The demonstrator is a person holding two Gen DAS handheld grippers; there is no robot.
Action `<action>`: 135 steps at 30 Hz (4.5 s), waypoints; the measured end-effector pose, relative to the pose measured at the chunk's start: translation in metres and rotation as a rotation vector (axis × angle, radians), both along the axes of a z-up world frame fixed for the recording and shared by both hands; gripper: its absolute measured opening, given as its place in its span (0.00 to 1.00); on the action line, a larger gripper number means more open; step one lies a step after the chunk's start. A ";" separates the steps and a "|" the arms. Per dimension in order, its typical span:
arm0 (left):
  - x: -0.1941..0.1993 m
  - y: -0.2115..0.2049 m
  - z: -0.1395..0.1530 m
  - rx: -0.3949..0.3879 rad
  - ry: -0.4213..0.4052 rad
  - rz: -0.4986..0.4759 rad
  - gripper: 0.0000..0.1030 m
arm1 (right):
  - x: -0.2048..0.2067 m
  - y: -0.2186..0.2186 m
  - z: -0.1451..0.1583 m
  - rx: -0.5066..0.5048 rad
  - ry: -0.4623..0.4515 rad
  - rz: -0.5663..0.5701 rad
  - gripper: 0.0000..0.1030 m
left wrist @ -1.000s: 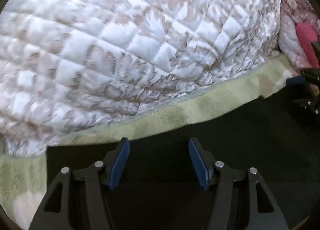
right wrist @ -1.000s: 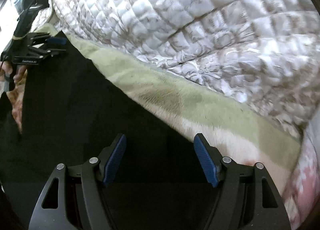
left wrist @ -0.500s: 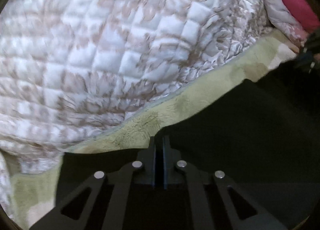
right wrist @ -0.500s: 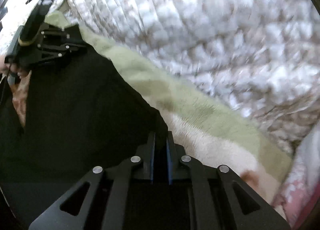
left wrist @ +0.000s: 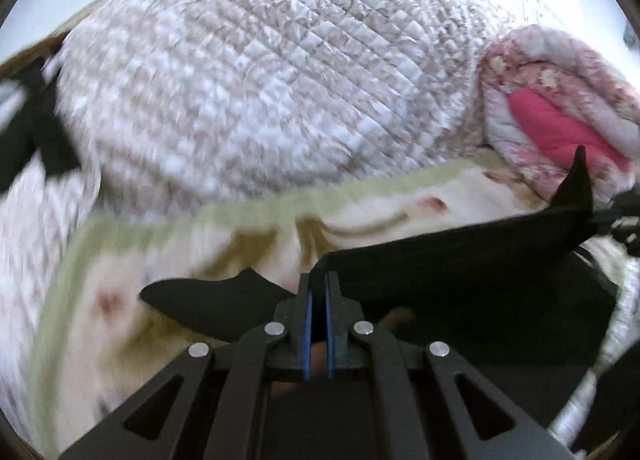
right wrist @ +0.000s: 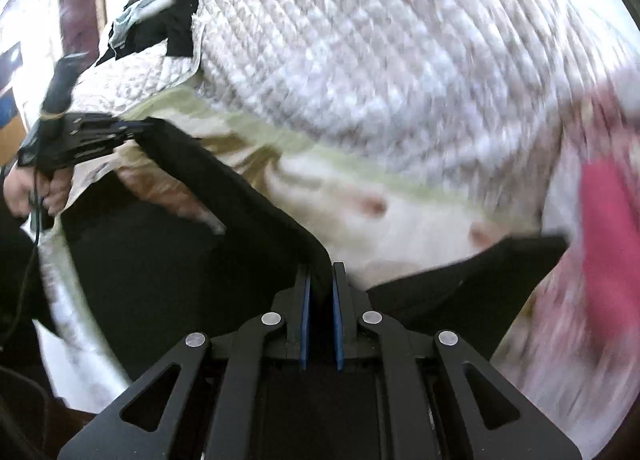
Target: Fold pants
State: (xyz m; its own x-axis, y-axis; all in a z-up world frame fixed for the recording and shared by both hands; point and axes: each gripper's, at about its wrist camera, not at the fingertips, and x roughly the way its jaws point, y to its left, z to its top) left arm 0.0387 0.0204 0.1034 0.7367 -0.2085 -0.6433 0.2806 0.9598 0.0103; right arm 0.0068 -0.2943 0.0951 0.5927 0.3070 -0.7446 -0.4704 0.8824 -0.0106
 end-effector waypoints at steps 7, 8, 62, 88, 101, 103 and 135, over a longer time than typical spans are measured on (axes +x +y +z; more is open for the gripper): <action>-0.078 0.001 -0.075 -0.043 0.241 0.011 0.11 | -0.045 -0.017 -0.076 0.076 0.271 -0.220 0.18; -0.083 0.005 -0.078 -0.060 0.257 0.026 0.13 | -0.050 -0.019 -0.074 0.100 0.260 -0.242 0.22; -0.092 0.120 -0.095 -0.539 0.287 0.534 0.46 | -0.098 -0.064 -0.083 0.501 0.154 -0.608 0.55; -0.068 0.123 -0.096 -0.426 0.245 0.576 0.05 | -0.075 -0.123 -0.066 0.575 0.065 -0.928 0.23; -0.091 0.127 -0.061 -0.447 0.153 0.540 0.04 | -0.090 -0.130 -0.038 0.638 0.013 -0.857 0.09; -0.099 0.130 -0.058 -0.422 0.135 0.551 0.04 | -0.092 -0.132 -0.046 0.585 0.037 -0.887 0.09; -0.116 0.138 -0.036 -0.245 0.062 0.671 0.09 | -0.093 -0.082 -0.036 0.259 0.011 -0.750 0.38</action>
State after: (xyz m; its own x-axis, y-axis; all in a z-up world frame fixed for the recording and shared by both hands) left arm -0.0770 0.1589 0.0672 0.7201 0.1324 -0.6811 -0.3776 0.8983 -0.2246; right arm -0.0861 -0.3763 0.0588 0.7032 -0.0070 -0.7109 0.2519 0.9376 0.2399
